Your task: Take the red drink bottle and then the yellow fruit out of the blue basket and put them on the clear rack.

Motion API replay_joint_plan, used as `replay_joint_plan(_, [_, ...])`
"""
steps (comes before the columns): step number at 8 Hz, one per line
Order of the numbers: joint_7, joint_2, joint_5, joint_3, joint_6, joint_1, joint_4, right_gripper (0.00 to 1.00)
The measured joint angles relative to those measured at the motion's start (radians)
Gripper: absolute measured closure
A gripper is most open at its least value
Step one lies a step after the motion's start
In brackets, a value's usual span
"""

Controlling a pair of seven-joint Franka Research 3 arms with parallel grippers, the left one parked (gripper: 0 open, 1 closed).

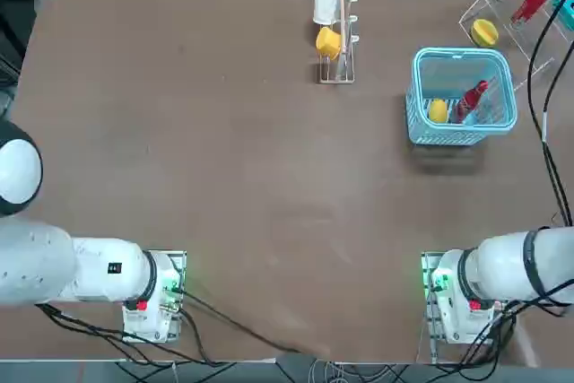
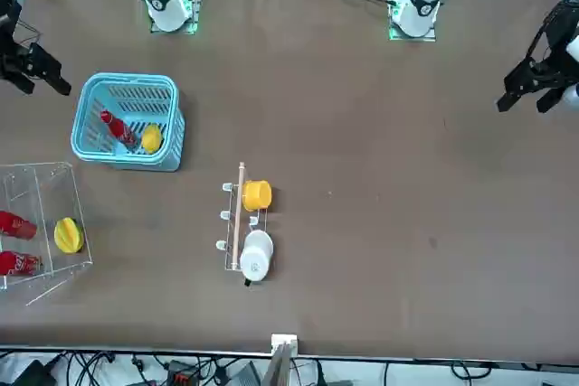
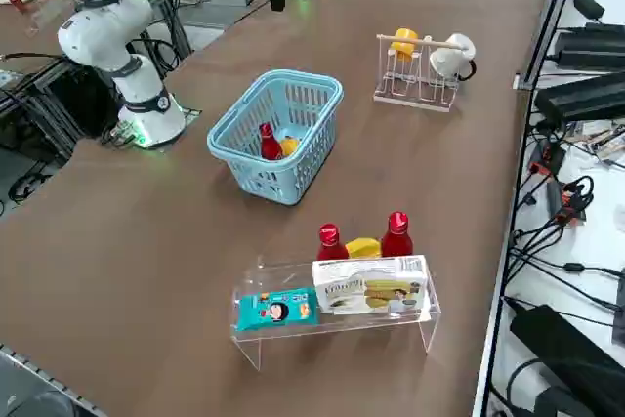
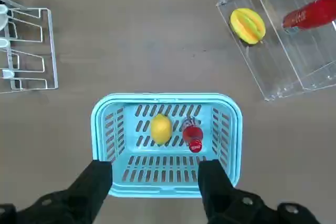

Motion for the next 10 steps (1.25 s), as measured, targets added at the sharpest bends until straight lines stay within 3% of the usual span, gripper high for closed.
replay_joint_plan(7, [0.000, 0.017, -0.008, 0.000, -0.012, -0.011, -0.022, 0.00])
replay_joint_plan(10, [-0.016, 0.022, -0.023, 0.000, 0.141, -0.010, -0.176, 0.00])
